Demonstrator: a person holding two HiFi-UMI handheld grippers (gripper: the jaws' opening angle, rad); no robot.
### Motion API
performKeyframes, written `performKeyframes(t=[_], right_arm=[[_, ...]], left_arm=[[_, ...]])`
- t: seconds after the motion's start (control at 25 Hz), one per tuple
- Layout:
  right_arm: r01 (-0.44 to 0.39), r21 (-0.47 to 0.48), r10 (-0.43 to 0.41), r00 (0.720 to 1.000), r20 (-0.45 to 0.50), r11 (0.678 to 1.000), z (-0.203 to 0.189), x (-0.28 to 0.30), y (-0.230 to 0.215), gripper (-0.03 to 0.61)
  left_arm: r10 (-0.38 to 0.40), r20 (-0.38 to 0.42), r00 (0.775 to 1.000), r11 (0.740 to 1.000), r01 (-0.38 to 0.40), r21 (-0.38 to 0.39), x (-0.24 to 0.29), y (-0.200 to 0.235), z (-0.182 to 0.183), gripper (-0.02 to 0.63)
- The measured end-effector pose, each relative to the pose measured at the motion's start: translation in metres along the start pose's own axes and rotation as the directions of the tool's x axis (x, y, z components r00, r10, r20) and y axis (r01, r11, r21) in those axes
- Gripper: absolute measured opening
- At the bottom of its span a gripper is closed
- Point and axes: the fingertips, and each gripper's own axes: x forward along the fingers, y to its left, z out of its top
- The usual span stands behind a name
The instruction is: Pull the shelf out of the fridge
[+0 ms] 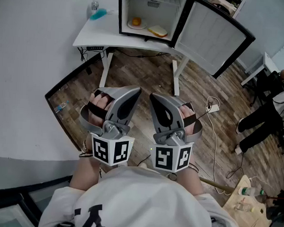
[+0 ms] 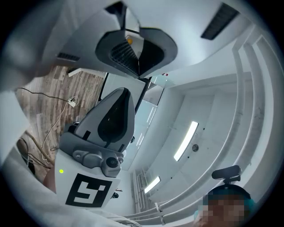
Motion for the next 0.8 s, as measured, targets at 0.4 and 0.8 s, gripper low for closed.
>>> performKeyframes(t=[0.4, 0.8], right_arm=[[0.000, 0.011, 0.001, 1.000, -0.002, 1.000, -0.003, -0.006, 0.007, 0.029], [0.017, 0.041, -0.019, 0.999, 0.032, 0.999, 0.011, -0.002, 0.010, 0.031]], left_arm=[[-0.008, -0.020, 1.000, 1.000, 0.008, -0.016, -0.004, -0.010, -0.002, 0.007], [0.010, -0.014, 1.000, 0.999, -0.011, -0.043, -0.017, 0.000, -0.011, 0.008]])
